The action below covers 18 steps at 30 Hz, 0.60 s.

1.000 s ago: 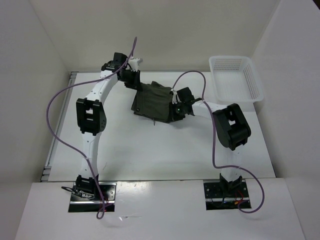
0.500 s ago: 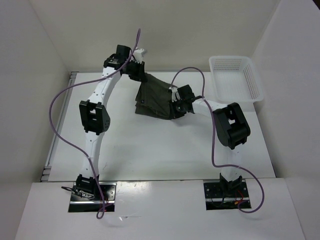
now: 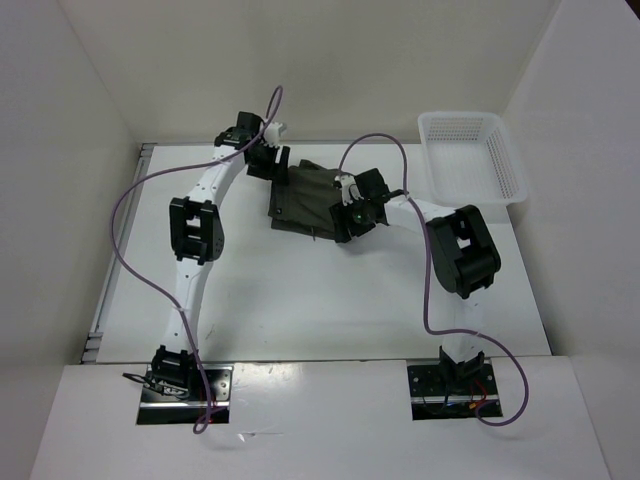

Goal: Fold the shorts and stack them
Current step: Fold the shorts

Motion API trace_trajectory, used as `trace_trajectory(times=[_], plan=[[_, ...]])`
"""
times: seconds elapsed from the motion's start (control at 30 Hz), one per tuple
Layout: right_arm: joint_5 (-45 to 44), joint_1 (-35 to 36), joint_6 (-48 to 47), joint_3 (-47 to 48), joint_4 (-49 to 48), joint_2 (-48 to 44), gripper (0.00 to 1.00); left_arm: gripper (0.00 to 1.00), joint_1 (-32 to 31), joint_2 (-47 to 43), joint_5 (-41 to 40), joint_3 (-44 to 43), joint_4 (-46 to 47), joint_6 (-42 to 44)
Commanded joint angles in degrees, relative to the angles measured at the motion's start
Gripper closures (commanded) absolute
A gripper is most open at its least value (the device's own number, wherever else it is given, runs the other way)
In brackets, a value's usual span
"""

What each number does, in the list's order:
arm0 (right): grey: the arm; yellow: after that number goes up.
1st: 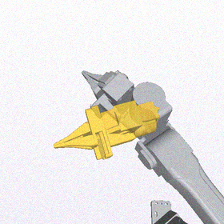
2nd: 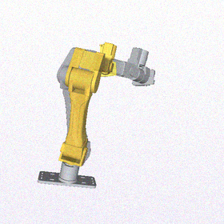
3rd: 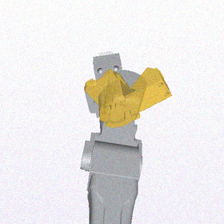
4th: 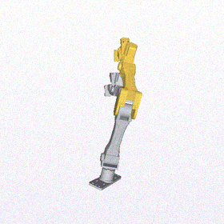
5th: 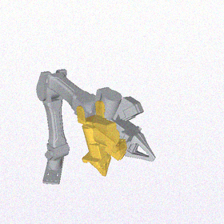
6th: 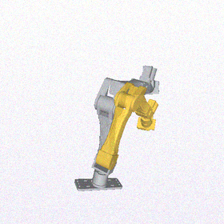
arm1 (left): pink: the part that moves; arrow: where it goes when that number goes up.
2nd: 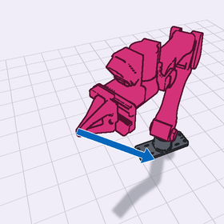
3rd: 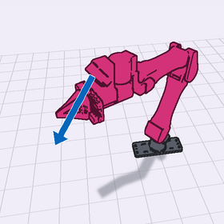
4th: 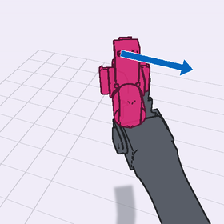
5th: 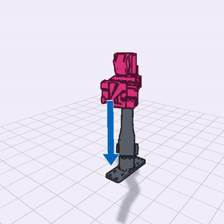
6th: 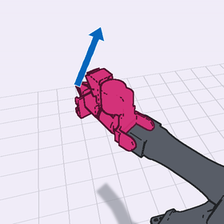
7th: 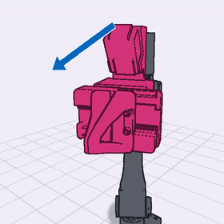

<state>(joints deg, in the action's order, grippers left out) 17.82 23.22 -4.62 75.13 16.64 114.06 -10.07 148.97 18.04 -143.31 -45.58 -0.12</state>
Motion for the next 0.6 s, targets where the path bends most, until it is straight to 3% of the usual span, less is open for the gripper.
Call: trace_trajectory(times=[0.0, 0.03, 0.13, 0.2, 0.43, 0.57], plan=[[1.6, -0.4, -4.5, 1.8, 2.9, -2.0, 0.32, 0.2, 0.7, -2.4, -1.2, -1.9, 1.9, 0.1], [1.6, -0.4, -5.4, 1.8, 4.3, -3.0, 0.28, 0.1, 0.7, -2.9, -1.2, -1.9, 1.9, 0.1], [4.0, -0.4, -8.5, 2.4, 7.9, -5.4, 0.24, 0.0, 1.9, -6.7, -0.6, 0.2, 1.9, 0.1], [6.3, -1.7, -9.0, 3.1, 9.3, -7.8, 0.22, 0.0, 2.6, -11.0, 0.7, 2.8, 1.4, 0.1], [7.7, -6.1, -11.0, 4.8, 14.7, -15.6, 0.2, 0.0, 4.7, -24.2, 5.1, 25.6, 1.4, 0.1], [5.8, -9.4, -11.0, 4.8, 14.7, -19.2, 0.2, 0.0, 4.7, -32.8, 7.9, 39.1, 6.0, 0.1]])
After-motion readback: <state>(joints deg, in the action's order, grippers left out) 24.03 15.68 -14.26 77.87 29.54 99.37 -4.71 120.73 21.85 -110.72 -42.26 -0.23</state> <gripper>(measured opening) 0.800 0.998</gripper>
